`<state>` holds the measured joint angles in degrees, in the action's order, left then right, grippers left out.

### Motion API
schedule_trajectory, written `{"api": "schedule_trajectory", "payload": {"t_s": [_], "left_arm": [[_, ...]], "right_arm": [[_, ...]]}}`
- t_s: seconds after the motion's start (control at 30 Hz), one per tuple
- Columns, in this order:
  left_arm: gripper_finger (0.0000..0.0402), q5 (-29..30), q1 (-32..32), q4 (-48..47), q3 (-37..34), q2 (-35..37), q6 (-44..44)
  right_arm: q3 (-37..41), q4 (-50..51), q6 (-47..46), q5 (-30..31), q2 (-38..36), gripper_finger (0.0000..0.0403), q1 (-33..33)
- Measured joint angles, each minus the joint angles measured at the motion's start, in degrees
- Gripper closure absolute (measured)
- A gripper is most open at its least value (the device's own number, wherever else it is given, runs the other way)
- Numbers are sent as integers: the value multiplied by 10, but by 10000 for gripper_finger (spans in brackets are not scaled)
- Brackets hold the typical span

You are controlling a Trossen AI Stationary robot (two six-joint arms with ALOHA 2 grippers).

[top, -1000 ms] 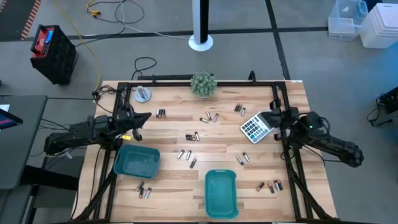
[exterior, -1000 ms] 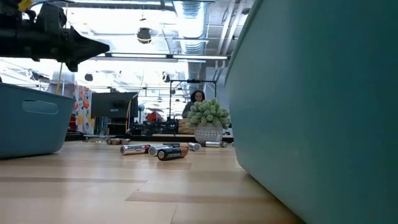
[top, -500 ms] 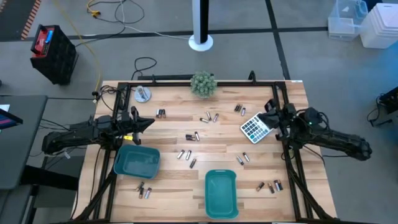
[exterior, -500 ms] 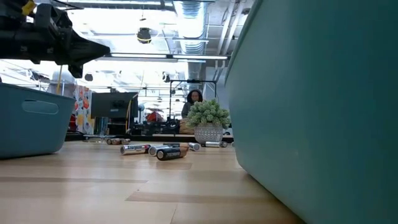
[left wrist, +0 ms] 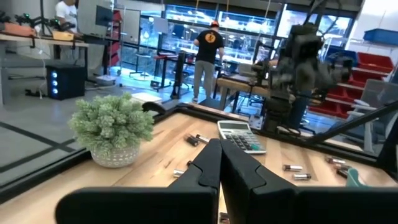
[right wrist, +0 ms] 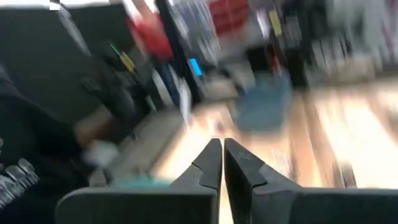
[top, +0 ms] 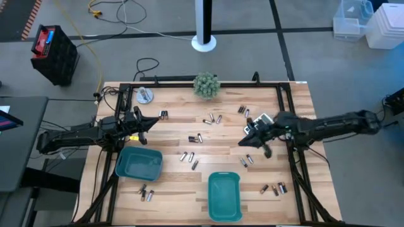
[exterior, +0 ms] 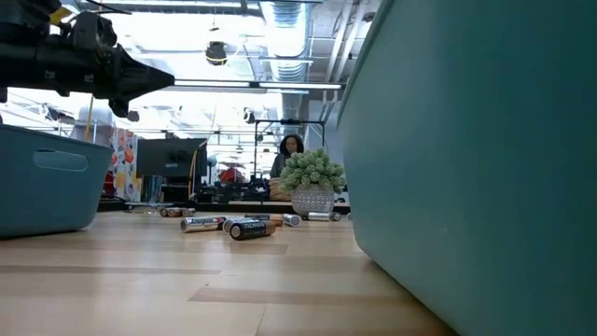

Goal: Sort batteries
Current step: Put the silver battery into the green bin

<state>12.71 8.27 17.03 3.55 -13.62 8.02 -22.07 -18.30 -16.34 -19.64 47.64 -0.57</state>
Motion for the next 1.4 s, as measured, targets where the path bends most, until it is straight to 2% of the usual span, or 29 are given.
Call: {"api": "schedule_trajectory", "payload": {"t_s": [0.17, 0.27, 0.47, 0.63, 0.87, 1.0, 1.17, 1.4], "left_arm": [[401, 2, 0, 21, 0, -37, 2], [401, 2, 0, 35, 0, -60, 2], [401, 2, 0, 67, 0, -98, 2], [401, 2, 0, 81, 0, -115, 2], [401, 2, 0, 81, 0, -118, 0], [401, 2, 0, 82, 0, -118, -6], [401, 2, 0, 82, 0, -118, -7], [401, 2, 0, 81, 0, -118, -7]], "right_arm": [[-68, 190, 18, 133, 62, 308, -81], [-98, 287, -3, 226, 86, 269, -125], [-105, 414, -137, 347, 117, 210, -217], [-104, 476, -267, 454, 149, 198, -295], [-104, 528, -410, 509, 226, 200, -364], [-104, 527, -464, 512, 278, 200, -381], [-104, 505, -499, 513, 331, 200, -393], [-104, 480, -514, 513, 366, 200, -392]]}}
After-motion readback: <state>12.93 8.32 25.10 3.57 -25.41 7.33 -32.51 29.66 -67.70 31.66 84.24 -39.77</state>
